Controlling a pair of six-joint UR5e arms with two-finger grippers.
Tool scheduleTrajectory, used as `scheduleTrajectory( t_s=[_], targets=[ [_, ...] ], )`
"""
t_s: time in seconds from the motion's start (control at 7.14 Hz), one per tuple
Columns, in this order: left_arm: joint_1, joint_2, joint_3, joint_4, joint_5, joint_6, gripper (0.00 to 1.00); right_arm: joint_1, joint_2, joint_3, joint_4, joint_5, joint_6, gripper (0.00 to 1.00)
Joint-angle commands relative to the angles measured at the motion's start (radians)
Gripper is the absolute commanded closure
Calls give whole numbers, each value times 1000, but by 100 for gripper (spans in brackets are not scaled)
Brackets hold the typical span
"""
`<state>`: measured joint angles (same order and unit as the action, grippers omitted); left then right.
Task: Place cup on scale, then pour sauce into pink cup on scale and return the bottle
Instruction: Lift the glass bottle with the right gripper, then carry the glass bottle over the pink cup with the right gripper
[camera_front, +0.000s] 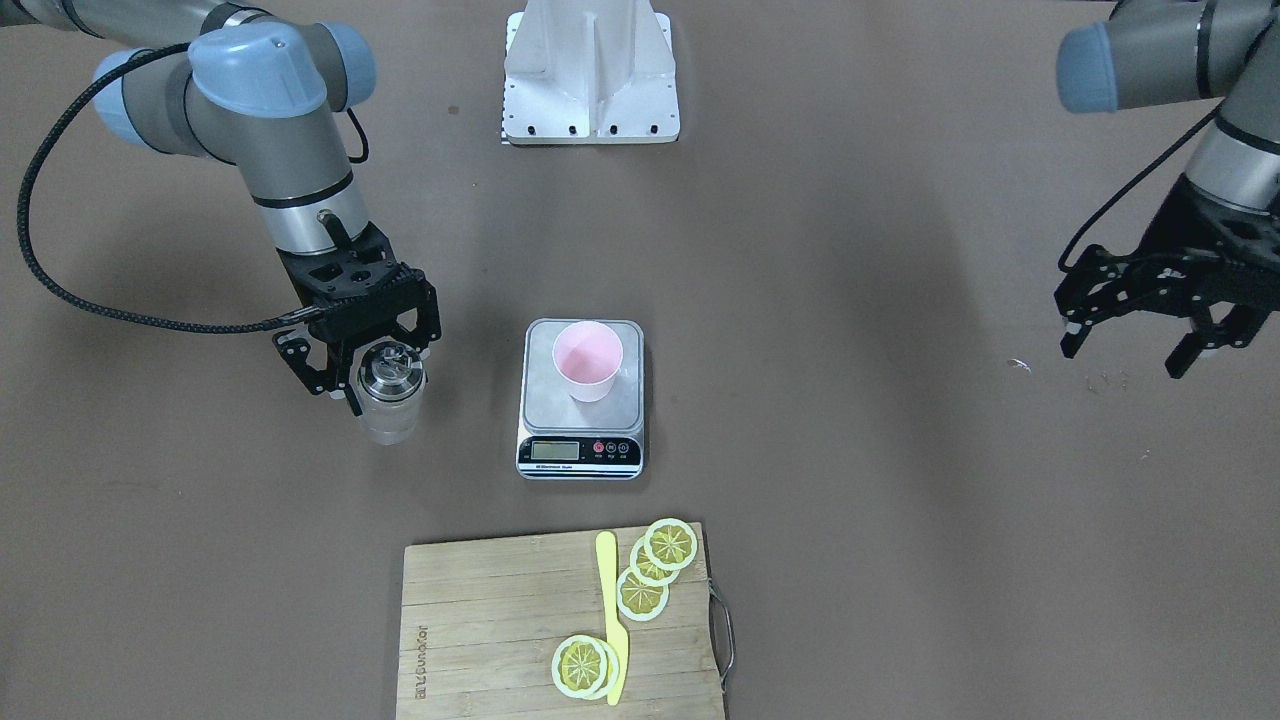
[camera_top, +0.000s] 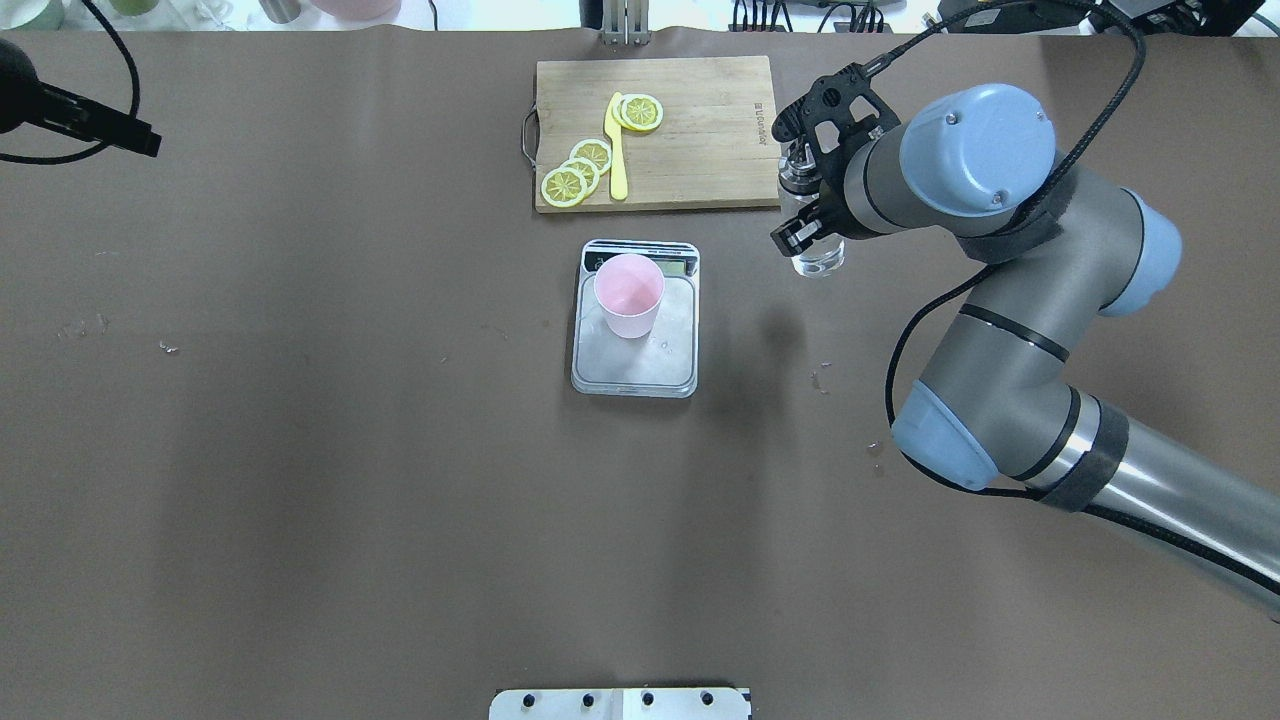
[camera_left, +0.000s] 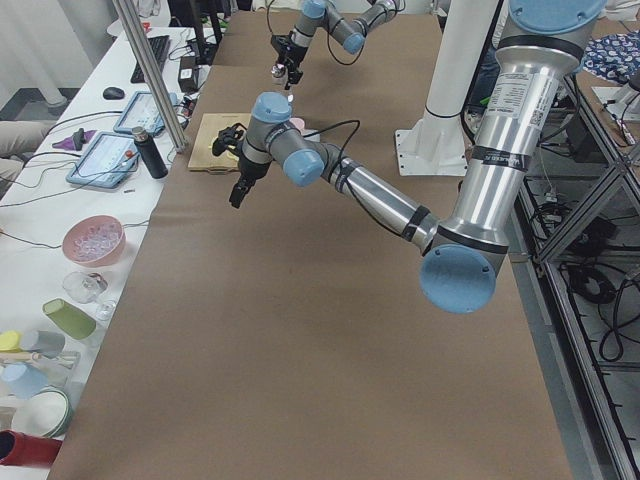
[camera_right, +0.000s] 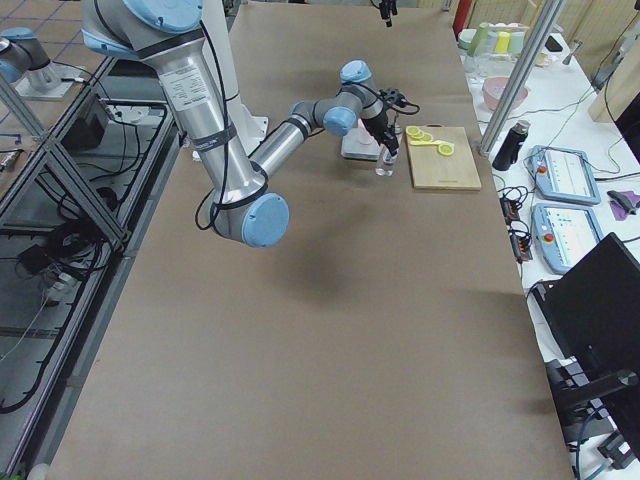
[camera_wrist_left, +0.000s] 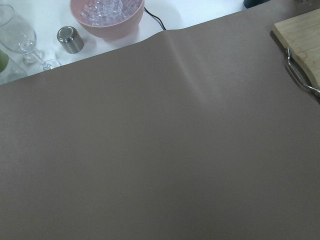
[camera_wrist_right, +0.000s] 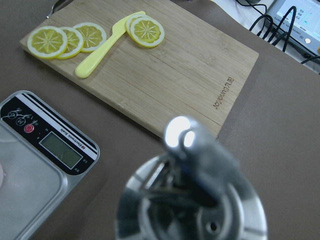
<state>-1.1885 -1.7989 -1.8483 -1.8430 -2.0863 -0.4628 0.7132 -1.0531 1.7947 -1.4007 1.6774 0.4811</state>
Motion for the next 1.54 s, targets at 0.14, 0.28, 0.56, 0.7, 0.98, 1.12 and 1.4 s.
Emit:
scheduleTrajectory(
  t_s=[0.14,0.28,0.56,0.7,0.98,1.12,1.4],
  targets=[
    [-169,41,89,1,-96,133,3,-52,36,49,-148,-79,-4,100],
    [-199,52,119,-1,-134,141,3,-66,65,51,-200,-99,-4,100],
    [-275,55,217,-1,-176,232,3,-87,77,55,-257,-137,-4,100],
    [-296,55,259,-1,-188,274,3,-98,97,57,-303,-151,-4,100],
    [-299,65,297,-2,-189,305,3,-107,117,75,-387,-185,-6,100],
    [-307,70,300,-2,-211,305,3,-112,145,75,-446,-208,-24,100],
    [-313,81,308,-2,-239,309,3,-147,166,75,-524,-272,-27,100]
  ],
)
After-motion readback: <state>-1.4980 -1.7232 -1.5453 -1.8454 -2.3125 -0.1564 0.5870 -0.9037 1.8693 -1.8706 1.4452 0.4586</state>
